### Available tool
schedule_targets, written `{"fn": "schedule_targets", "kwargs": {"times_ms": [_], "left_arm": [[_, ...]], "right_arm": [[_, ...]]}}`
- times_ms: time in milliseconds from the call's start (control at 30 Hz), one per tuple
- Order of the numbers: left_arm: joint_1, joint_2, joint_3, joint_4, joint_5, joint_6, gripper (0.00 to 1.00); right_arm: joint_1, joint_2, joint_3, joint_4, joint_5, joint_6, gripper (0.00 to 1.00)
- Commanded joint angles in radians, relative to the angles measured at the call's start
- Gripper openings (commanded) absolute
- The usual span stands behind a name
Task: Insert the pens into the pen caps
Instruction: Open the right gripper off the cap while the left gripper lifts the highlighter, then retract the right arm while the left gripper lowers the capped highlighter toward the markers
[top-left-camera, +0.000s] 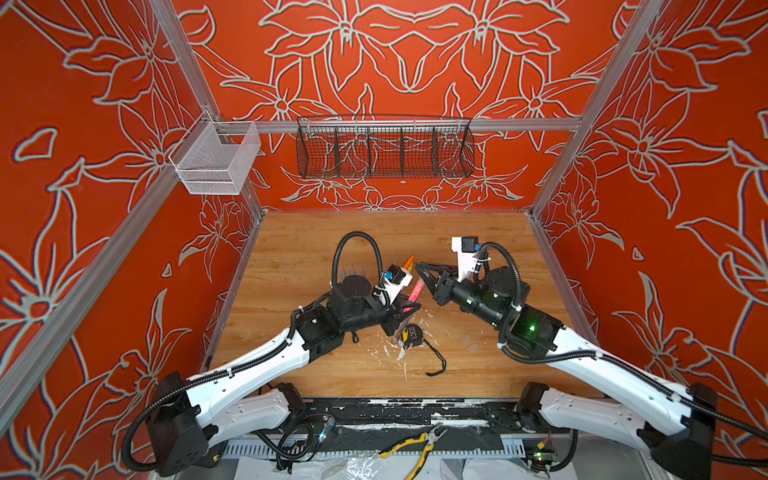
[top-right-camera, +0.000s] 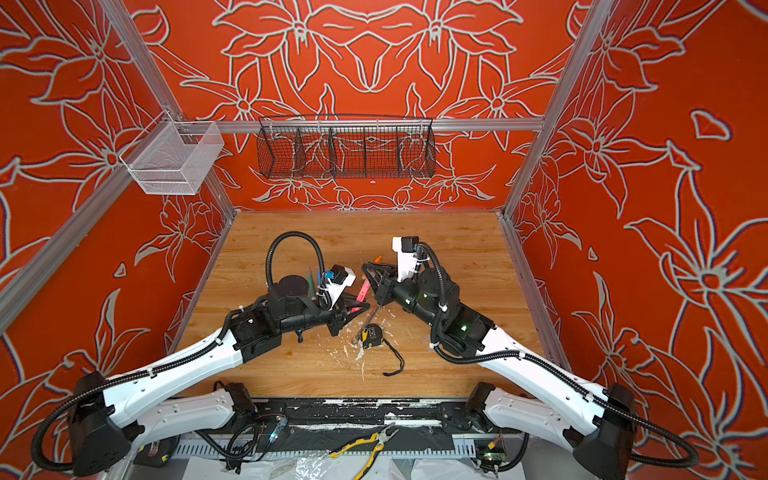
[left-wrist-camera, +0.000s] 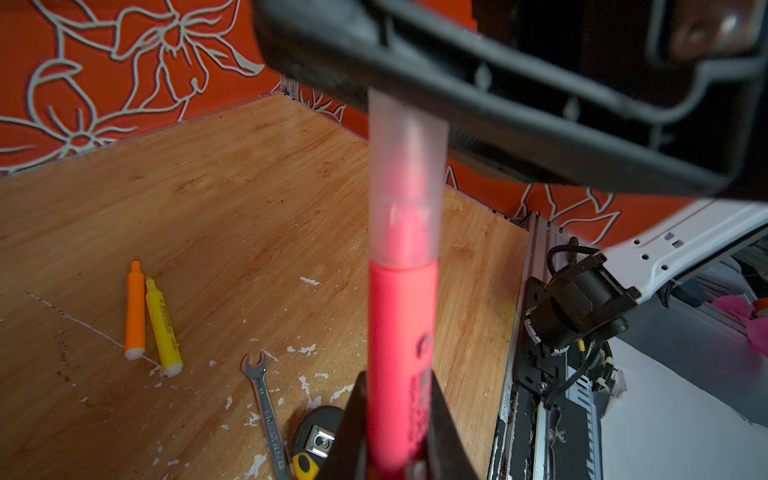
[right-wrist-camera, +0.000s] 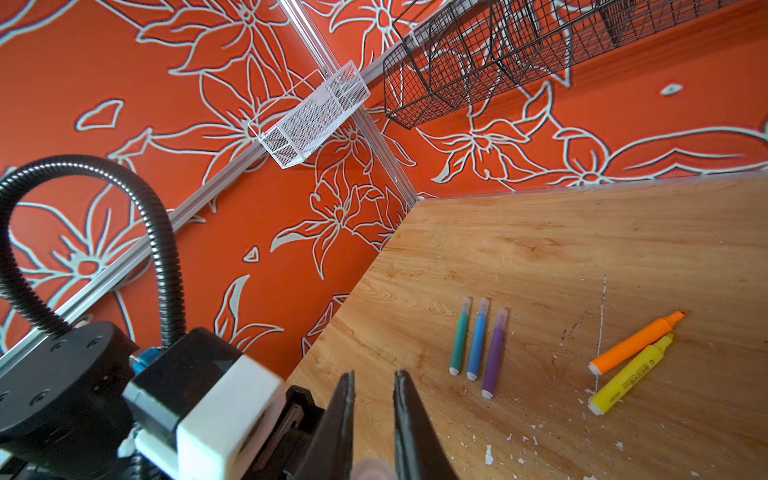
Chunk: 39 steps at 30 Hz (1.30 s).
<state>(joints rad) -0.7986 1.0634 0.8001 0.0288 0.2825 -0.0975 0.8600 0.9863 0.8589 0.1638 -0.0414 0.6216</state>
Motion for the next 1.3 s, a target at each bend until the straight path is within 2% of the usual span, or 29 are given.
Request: {"fn": "schedule_targets", "kwargs": {"times_ms": [0,233,467,867,1267], "left_arm": [[0.006,-0.020,0.042,0.083,-0.042,-0.016,0.00],[0.006,-0.010,0.120,0.110,-0.091,0.015,0.00],[0.014,0.048,0.283,0.037,-0.189,0.068,0.00],[0.053,0.156,0.496,0.002,-0.222,0.105,0.00],[0.109,0.221,0.597,-0.002,-0.292,0.084,0.00]], "right_arm": [[0.023,0.009,-0.029,-0.022,-0.043,0.031,0.07],[0.046,0.039,-0.055,0.000,-0.029,0.057,0.00],[0.062,0.007,-0.158,0.056,-0.013,0.085,0.00],[0.082,0.033,-0.238,0.134,-0.030,0.134,0.00],[0.100,0.051,-0.282,0.186,-0.042,0.171,0.00]]}}
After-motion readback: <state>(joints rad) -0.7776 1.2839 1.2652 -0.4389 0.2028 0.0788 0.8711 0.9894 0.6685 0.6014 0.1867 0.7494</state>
